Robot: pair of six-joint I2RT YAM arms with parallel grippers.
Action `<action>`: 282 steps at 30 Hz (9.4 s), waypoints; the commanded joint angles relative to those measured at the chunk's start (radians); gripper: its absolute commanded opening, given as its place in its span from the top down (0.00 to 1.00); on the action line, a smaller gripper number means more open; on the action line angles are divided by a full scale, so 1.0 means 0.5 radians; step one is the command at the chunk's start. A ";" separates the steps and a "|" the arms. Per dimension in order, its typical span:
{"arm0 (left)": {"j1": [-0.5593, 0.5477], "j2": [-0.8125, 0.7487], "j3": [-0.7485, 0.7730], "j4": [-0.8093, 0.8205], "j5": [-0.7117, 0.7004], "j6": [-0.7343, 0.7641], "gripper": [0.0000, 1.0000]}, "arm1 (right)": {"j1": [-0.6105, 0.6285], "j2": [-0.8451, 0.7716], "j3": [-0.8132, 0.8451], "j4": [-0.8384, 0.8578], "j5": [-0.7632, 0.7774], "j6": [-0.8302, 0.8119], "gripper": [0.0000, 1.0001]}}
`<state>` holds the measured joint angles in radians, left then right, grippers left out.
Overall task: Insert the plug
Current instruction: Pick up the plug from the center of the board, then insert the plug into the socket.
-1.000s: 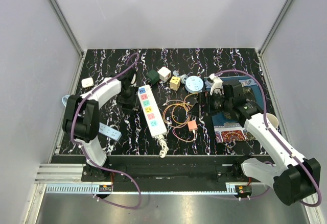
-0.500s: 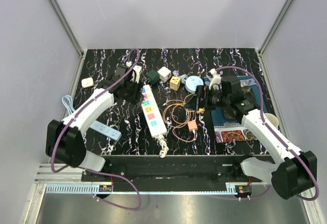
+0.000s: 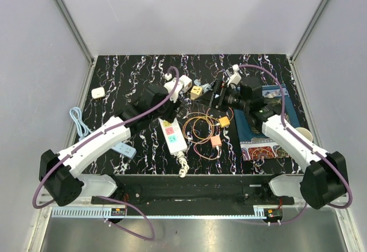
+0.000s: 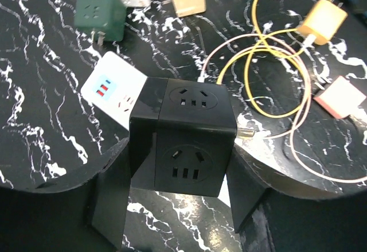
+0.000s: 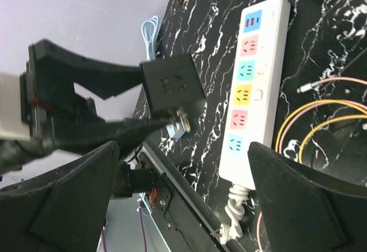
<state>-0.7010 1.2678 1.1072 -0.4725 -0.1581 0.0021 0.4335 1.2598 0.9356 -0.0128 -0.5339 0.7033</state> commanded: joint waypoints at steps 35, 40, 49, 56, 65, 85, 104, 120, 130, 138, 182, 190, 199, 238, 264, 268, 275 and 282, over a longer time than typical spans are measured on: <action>-0.368 -0.047 0.274 0.255 -0.181 0.033 0.96 | 0.247 0.370 0.126 0.615 -0.304 0.213 0.31; -0.365 -0.124 0.234 0.258 -0.147 0.036 0.77 | 0.244 0.343 0.132 0.651 -0.365 0.189 0.84; -0.267 -0.415 0.157 0.132 0.055 0.066 0.17 | 0.240 0.159 0.108 0.621 -0.334 -0.075 1.00; 0.226 -0.670 0.068 0.089 0.862 0.103 0.04 | 0.237 0.061 0.108 0.639 -0.518 -0.409 1.00; 0.371 -0.594 0.231 -0.215 1.788 0.358 0.01 | 0.237 -0.044 0.169 0.615 -0.978 -0.784 1.00; 0.371 -0.367 0.145 0.337 2.390 0.002 0.03 | 0.240 -0.025 0.221 0.848 -1.227 -0.725 1.00; 0.371 -0.290 0.053 0.399 2.338 -0.219 0.24 | 0.237 -0.022 0.148 1.013 -1.147 -0.643 1.00; 0.533 -0.321 0.138 -0.045 1.719 0.053 1.00 | 0.237 -0.136 0.117 0.444 -0.627 -0.762 0.07; 0.558 -0.066 0.252 -0.586 0.798 0.514 1.00 | 0.237 -0.470 -0.103 -0.134 0.018 -0.959 0.00; 0.595 0.244 0.323 -0.531 0.718 0.704 1.00 | 0.237 -0.611 -0.270 -0.205 0.319 -0.851 0.00; 0.865 1.351 1.001 -0.709 1.215 1.410 1.00 | 0.237 -0.381 -0.211 -0.327 0.012 -0.943 0.00; 0.865 1.394 1.022 -0.736 1.181 1.435 1.00 | 0.234 -0.363 -0.208 -0.324 0.009 -0.956 0.00; 0.862 1.410 1.028 -0.794 1.200 1.471 1.00 | 0.237 -0.351 -0.199 -0.324 -0.015 -0.962 0.00; 0.825 1.585 1.007 -0.825 1.080 1.468 1.00 | 0.237 -0.320 -0.227 -0.297 -0.083 -0.962 0.00; 0.810 1.425 0.614 -0.568 0.957 1.337 0.79 | 0.237 -0.311 -0.230 -0.269 -0.126 -1.026 0.00; 0.810 1.312 0.697 -0.540 0.948 1.297 0.46 | 0.237 -0.314 -0.202 -0.275 -0.104 -1.023 0.00; 0.813 1.030 0.853 -0.384 0.954 1.076 0.04 | 0.234 -0.351 -0.129 -0.336 0.098 -1.026 0.00; 0.813 0.631 0.597 -0.035 0.838 0.574 0.01 | 0.237 -0.326 -0.021 -0.456 0.340 -0.986 0.00</action>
<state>-0.2966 1.7432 1.4719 -0.6483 0.3107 0.4698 0.5499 1.1053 0.8585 -0.2192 -0.4591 0.2058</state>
